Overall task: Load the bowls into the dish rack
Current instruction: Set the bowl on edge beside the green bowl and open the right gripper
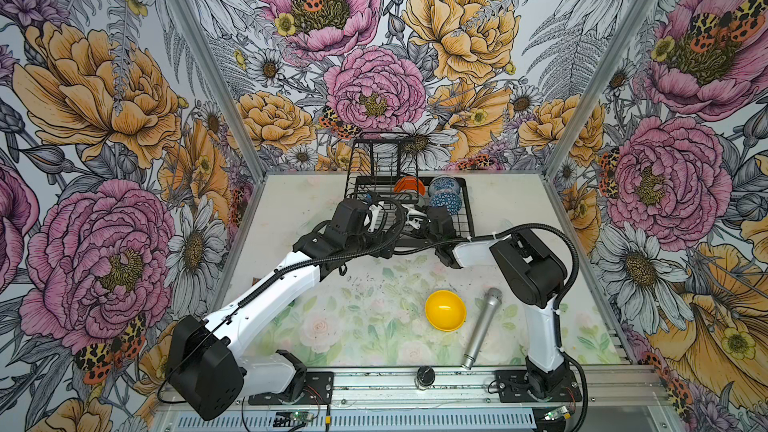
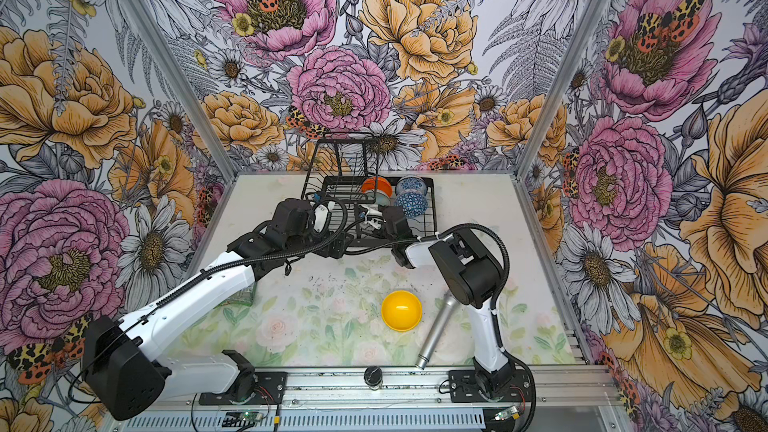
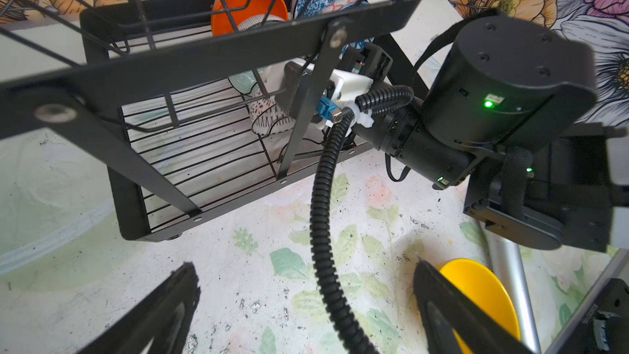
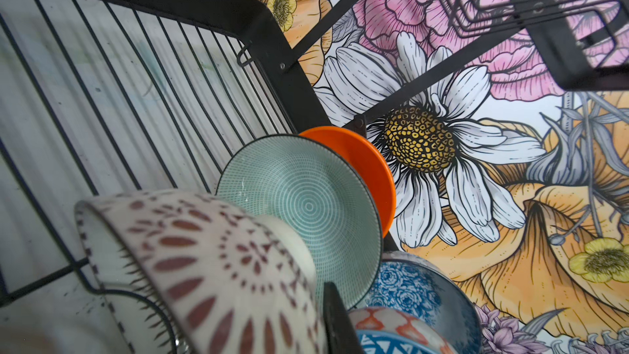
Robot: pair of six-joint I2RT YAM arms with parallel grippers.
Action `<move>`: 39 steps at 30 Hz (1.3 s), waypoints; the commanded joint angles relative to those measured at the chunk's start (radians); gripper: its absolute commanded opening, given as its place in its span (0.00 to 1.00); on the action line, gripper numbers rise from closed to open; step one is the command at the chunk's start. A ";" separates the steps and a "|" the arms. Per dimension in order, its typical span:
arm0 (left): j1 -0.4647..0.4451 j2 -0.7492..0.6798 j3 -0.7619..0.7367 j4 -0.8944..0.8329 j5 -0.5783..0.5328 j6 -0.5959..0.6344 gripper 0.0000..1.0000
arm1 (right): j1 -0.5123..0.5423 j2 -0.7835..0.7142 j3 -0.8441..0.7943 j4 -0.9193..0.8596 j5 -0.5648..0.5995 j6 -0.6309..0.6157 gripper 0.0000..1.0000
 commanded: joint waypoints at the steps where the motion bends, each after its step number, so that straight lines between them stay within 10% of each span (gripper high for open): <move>1: 0.005 -0.037 -0.022 0.031 0.000 -0.011 0.99 | 0.015 -0.053 -0.007 -0.003 0.011 0.043 0.03; 29: 0.011 -0.050 -0.058 0.073 0.035 -0.016 0.99 | 0.028 -0.092 0.022 -0.052 0.053 -0.012 0.36; 36: 0.010 -0.043 -0.054 0.073 0.033 -0.010 0.99 | 0.026 -0.133 -0.001 -0.055 0.065 -0.054 0.88; 39: 0.012 -0.034 -0.052 0.072 0.035 -0.010 0.99 | 0.025 -0.156 -0.018 -0.060 0.068 -0.071 0.94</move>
